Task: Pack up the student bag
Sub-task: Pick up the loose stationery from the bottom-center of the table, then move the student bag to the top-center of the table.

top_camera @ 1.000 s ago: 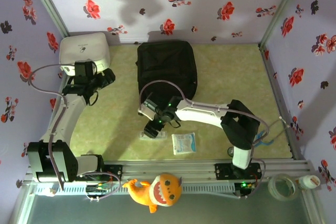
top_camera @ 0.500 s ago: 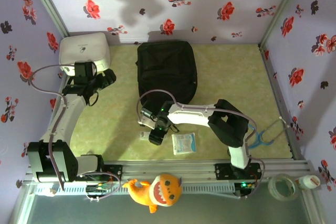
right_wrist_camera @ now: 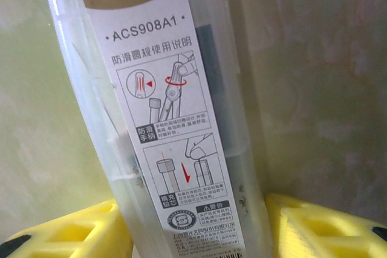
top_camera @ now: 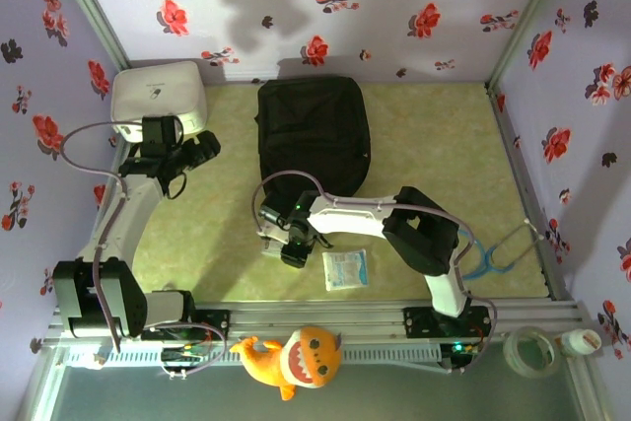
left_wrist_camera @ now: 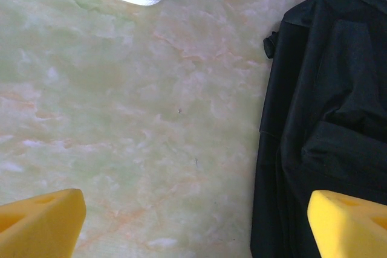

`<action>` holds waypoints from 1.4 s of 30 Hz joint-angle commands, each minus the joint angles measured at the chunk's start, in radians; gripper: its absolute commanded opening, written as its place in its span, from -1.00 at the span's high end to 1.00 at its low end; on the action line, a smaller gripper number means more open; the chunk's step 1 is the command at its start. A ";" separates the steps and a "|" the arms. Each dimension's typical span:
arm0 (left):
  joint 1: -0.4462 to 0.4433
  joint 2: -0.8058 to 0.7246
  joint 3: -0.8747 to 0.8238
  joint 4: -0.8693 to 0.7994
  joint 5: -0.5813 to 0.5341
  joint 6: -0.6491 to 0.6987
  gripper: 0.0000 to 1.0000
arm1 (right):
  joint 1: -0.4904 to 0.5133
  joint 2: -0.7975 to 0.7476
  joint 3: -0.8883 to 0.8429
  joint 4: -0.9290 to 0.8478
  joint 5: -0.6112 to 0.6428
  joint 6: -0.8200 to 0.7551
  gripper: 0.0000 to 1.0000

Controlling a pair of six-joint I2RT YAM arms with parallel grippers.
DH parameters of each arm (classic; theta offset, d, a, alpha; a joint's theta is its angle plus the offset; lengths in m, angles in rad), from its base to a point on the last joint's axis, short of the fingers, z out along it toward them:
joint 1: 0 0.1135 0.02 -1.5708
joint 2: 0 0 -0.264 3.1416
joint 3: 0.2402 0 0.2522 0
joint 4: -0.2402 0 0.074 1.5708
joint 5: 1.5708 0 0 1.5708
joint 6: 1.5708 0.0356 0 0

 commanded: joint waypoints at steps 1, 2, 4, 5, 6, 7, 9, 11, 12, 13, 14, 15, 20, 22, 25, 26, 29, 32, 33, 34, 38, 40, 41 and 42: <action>0.009 0.014 0.008 -0.001 0.030 0.004 -0.90 | 0.014 -0.005 -0.029 0.013 -0.015 0.001 -0.07; 0.008 0.018 0.009 -0.001 0.037 0.004 -0.90 | 0.012 -0.022 -0.037 0.026 -0.012 0.008 -0.06; 0.009 0.026 0.012 0.001 0.057 0.002 -0.90 | 0.009 -0.051 -0.047 0.047 -0.010 0.022 -0.02; 0.009 0.032 0.013 0.004 0.071 0.001 -0.90 | 0.006 -0.070 -0.054 0.058 -0.009 0.032 -0.01; 0.009 0.039 0.013 0.009 0.088 -0.002 -0.90 | 0.004 -0.092 -0.062 0.074 -0.009 0.041 0.00; 0.008 0.046 0.012 0.014 0.104 -0.004 -0.90 | 0.000 -0.110 -0.072 0.089 -0.010 0.048 -0.01; 0.007 0.067 0.009 0.036 0.152 -0.014 -0.89 | -0.006 -0.157 -0.097 0.123 -0.005 0.067 0.00; 0.005 0.092 0.003 0.067 0.194 -0.032 -0.86 | -0.013 -0.206 -0.122 0.159 0.007 0.086 0.00; 0.003 0.106 -0.002 0.089 0.216 -0.045 -0.85 | -0.019 -0.232 -0.138 0.180 0.018 0.097 0.00; -0.001 0.120 -0.007 0.111 0.235 -0.055 -0.84 | -0.026 -0.253 -0.152 0.200 0.031 0.108 0.01; -0.007 0.138 -0.011 0.135 0.256 -0.067 -0.84 | -0.035 -0.278 -0.169 0.221 0.042 0.121 0.01; -0.016 0.160 -0.011 0.158 0.275 -0.076 -0.83 | -0.046 -0.301 -0.184 0.240 0.051 0.134 0.01; -0.079 0.287 0.002 0.273 0.367 -0.127 -0.83 | -0.108 -0.422 -0.275 0.336 0.106 0.207 0.04; -0.111 0.349 0.019 0.319 0.408 -0.145 -0.81 | -0.137 -0.469 -0.318 0.375 0.134 0.236 0.05; -0.156 0.439 0.050 0.369 0.415 -0.176 -0.80 | -0.183 -0.529 -0.372 0.414 0.192 0.274 0.05; -0.170 0.468 0.065 0.377 0.418 -0.180 -0.77 | -0.194 -0.543 -0.386 0.422 0.218 0.288 0.05; -0.208 0.543 0.118 0.373 0.418 -0.183 -0.60 | -0.227 -0.580 -0.418 0.438 0.266 0.319 0.05; -0.241 0.602 0.132 0.383 0.417 -0.208 -0.33 | -0.253 -0.606 -0.438 0.451 0.293 0.350 0.04; -0.253 0.617 0.123 0.397 0.414 -0.225 -0.21 | -0.264 -0.612 -0.444 0.458 0.299 0.361 0.04; -0.260 0.626 0.112 0.414 0.414 -0.240 -0.13 | -0.272 -0.617 -0.447 0.459 0.310 0.374 0.04; -0.327 0.605 0.026 0.510 0.399 -0.319 0.10 | -0.316 -0.629 -0.447 0.464 0.358 0.430 0.03; -0.371 0.579 -0.011 0.526 0.371 -0.339 0.14 | -0.341 -0.629 -0.439 0.460 0.357 0.452 0.03; -0.397 0.563 -0.031 0.535 0.358 -0.347 0.16 | -0.354 -0.628 -0.433 0.462 0.357 0.459 0.03; -0.422 0.547 -0.050 0.539 0.341 -0.353 0.17 | -0.367 -0.624 -0.428 0.465 0.350 0.464 0.03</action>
